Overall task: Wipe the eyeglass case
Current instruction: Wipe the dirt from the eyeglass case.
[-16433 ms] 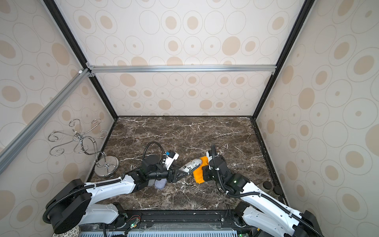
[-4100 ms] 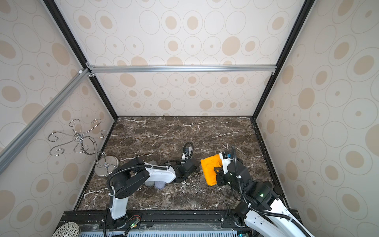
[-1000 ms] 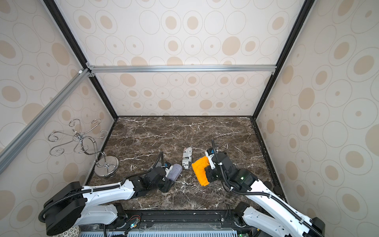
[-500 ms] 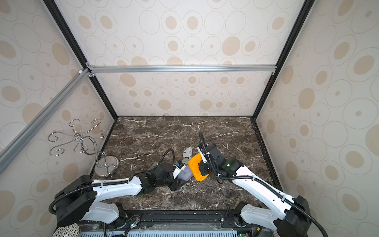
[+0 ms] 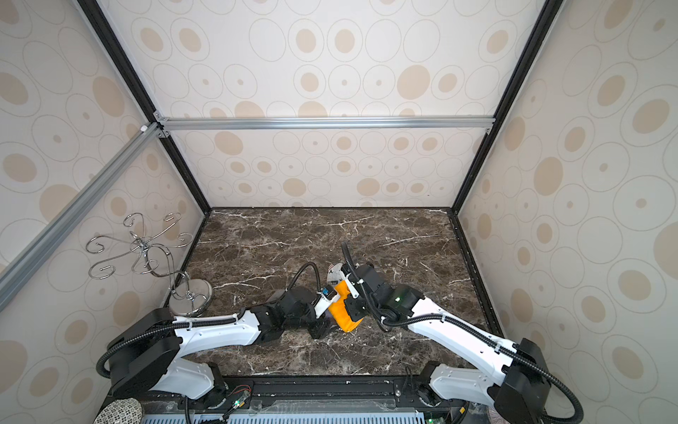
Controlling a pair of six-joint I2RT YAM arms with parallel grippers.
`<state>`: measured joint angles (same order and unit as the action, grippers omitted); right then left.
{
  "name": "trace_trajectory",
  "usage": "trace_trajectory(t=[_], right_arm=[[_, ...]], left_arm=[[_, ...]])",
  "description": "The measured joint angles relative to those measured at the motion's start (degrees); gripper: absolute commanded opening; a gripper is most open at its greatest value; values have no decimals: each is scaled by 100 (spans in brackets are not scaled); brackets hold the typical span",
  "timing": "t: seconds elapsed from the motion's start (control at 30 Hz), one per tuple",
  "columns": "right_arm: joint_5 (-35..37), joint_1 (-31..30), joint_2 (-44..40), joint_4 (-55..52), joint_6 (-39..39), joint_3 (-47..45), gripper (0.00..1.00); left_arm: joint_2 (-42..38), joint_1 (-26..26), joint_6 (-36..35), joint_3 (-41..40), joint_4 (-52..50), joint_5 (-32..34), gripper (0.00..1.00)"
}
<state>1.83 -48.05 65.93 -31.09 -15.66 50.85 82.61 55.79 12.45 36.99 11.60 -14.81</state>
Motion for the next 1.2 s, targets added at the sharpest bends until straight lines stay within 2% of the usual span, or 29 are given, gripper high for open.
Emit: trace_trajectory(t=[0.23, 0.43, 0.57, 0.73, 0.93, 1.1, 1.2], right_arm=[[476, 76, -133, 129, -372, -223, 0], [1233, 326, -251, -63, -452, -221, 0], [1211, 271, -251, -68, -343, -190, 0], [1104, -166, -227, 74, -214, -197, 0], [885, -345, -247, 542, -210, -538, 0], [1239, -361, -315, 533, -444, -592, 0], [1493, -155, -339, 422, -568, -575, 0]], left_arm=[[0, 0, 0, 0, -7, -48, 56], [-101, 0, 2, -55, -2, -103, 55], [-166, 0, 4, -101, -7, -107, 54], [-168, 4, 31, -101, -2, -120, 53], [-160, -15, 201, -101, -107, -247, 53], [-157, -20, 280, -103, -125, -345, 53], [-195, -20, 310, -131, -107, -369, 54]])
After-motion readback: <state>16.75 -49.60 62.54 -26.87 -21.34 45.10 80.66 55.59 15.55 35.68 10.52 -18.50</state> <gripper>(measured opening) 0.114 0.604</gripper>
